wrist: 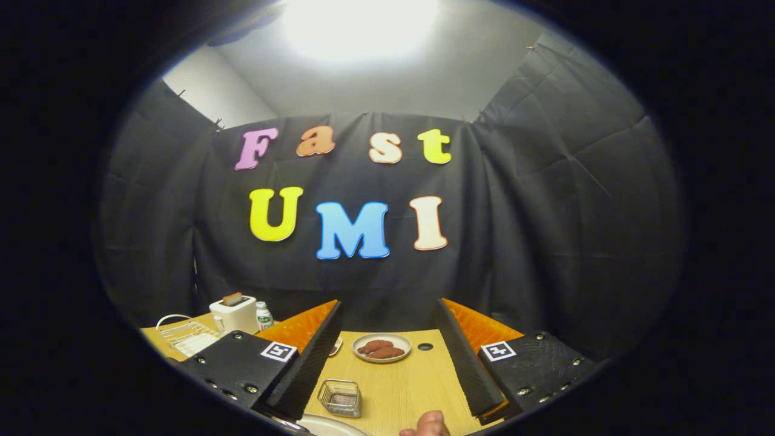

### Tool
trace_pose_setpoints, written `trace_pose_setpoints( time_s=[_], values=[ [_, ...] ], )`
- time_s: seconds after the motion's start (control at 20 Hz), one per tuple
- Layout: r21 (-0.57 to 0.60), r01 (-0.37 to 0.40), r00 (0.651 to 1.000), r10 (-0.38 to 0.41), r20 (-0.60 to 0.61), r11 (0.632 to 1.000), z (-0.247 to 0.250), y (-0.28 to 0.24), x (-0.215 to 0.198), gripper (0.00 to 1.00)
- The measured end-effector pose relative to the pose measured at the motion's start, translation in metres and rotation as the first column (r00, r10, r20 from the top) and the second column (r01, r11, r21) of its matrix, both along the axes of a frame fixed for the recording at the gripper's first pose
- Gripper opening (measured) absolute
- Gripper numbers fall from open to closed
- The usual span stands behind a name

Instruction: Take the plate from the dish rack, then take the spoon from the basket and place it into the plate.

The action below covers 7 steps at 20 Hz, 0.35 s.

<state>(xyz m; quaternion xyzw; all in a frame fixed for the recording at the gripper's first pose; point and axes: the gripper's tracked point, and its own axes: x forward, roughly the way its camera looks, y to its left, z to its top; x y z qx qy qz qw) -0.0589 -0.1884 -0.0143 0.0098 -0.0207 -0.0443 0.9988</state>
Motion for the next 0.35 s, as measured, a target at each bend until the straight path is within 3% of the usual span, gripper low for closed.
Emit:
trace_pose_setpoints(
  time_s=[0.35],
  values=[
    [-0.082,-0.013,0.999,0.01,-0.036,0.997,-0.065,-0.031,0.01,0.96]
  ],
)
